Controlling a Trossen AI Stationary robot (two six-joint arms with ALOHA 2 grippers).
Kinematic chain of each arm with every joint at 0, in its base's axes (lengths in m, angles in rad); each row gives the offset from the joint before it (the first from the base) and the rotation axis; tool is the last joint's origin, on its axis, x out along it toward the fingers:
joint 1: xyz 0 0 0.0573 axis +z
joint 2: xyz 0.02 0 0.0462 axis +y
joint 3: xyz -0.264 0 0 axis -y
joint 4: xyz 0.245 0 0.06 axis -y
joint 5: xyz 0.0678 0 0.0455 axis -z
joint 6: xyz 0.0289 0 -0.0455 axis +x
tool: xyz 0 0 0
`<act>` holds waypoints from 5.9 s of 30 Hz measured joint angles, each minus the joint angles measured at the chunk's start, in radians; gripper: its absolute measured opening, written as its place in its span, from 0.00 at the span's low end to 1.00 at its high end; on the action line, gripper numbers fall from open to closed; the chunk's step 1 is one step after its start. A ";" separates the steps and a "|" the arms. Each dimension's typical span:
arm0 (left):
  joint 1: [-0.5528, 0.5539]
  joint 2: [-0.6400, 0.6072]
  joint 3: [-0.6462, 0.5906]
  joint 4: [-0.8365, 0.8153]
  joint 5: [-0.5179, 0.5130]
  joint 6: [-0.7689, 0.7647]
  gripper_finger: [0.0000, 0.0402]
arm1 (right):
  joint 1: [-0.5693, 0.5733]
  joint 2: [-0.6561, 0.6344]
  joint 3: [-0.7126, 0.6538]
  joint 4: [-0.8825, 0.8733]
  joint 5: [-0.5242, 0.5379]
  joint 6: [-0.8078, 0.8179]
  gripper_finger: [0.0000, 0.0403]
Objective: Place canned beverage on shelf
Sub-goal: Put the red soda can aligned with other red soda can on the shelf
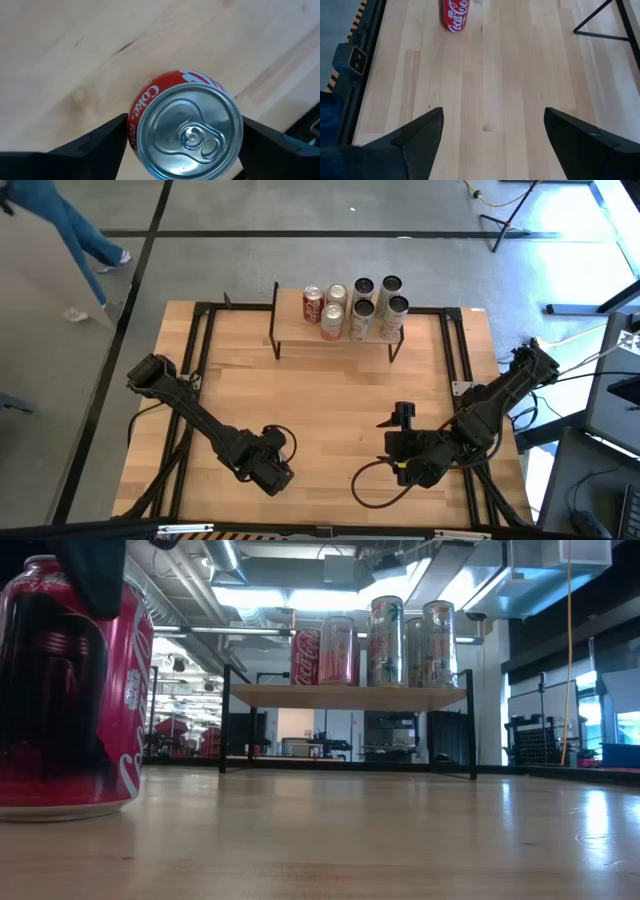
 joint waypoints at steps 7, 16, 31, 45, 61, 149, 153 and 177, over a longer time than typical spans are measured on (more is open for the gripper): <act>0.006 0.000 0.000 0.002 -0.003 0.343 0.68 | 0.000 0.000 0.000 0.006 -0.001 0.001 0.83; 0.117 -0.060 0.060 -0.055 0.062 0.673 0.66 | -0.009 -0.028 0.000 -0.064 -0.004 0.000 0.83; 0.495 -0.108 0.439 -0.318 0.085 1.368 0.66 | -0.236 -0.229 0.000 -0.084 -0.008 -0.108 0.83; 0.964 -0.107 0.526 -0.304 0.192 1.867 0.66 | -0.416 -0.240 0.001 -0.082 -0.059 -0.074 0.83; 1.082 -0.031 0.526 -0.235 0.273 1.994 0.66 | -0.583 -0.248 0.002 -0.091 -0.189 -0.245 0.83; 1.065 -0.007 0.526 -0.187 -0.137 1.954 0.88 | -0.636 -0.248 0.000 -0.036 -0.208 -0.252 0.83; 1.065 -0.007 0.526 -0.182 -0.187 1.949 0.88 | -0.636 -0.248 0.000 -0.020 -0.217 -0.258 0.83; 1.127 -0.095 0.526 -0.132 0.045 1.339 0.88 | -0.636 -0.222 0.000 -0.029 -0.233 -0.289 0.83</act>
